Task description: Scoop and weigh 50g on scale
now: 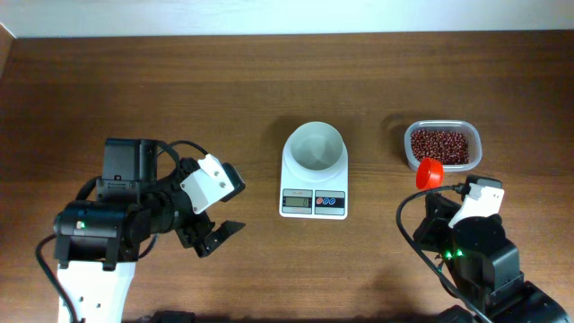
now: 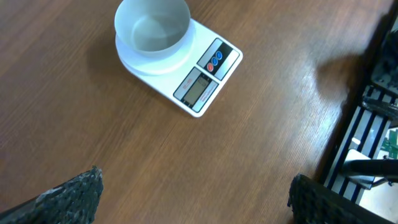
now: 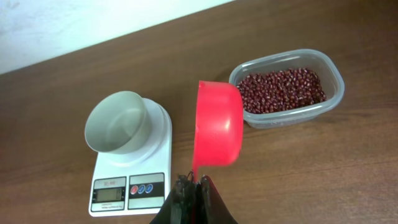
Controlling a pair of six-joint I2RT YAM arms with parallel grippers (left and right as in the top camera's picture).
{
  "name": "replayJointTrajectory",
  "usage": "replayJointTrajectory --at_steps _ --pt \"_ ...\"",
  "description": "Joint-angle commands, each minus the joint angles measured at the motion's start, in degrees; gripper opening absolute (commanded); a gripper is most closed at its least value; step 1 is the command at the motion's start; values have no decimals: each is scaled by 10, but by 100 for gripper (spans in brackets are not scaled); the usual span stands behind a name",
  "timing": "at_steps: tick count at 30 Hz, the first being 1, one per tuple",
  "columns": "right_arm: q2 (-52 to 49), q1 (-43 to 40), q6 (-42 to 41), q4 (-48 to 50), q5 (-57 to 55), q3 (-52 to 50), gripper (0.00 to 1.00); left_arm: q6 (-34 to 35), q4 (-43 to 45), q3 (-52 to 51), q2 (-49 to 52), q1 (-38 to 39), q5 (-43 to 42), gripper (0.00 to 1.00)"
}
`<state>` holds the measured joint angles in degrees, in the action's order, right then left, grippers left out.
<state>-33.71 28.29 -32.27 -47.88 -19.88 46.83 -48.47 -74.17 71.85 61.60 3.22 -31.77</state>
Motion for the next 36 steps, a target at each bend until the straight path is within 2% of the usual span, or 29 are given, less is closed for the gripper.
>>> replayJointTrajectory --at_steps 1,9,13,17,20,24,27,36 --pt "-2 -3 4 -5 2 7 4 -13 0 -1 -4 -3 -30 99" --pt "-2 -3 5 -14 2 7 4 4 -1 -1 -4 -3 -29 99" --pt "-2 -3 5 -29 13 7 4 15 2 -1 -4 59 53 99" --pt "-2 -3 5 -29 12 7 4 88 21 -1 -5 132 142 99" --pt "-2 -3 5 -29 13 7 4 103 37 -1 -5 123 140 99" --pt "-2 -3 5 -30 15 7 4 102 26 -1 -4 68 103 99" --pt "-2 -3 5 -30 15 7 4 59 14 -1 -4 29 47 99" --pt "-2 -3 5 -30 14 7 4 51 12 -6 13 26 34 99"
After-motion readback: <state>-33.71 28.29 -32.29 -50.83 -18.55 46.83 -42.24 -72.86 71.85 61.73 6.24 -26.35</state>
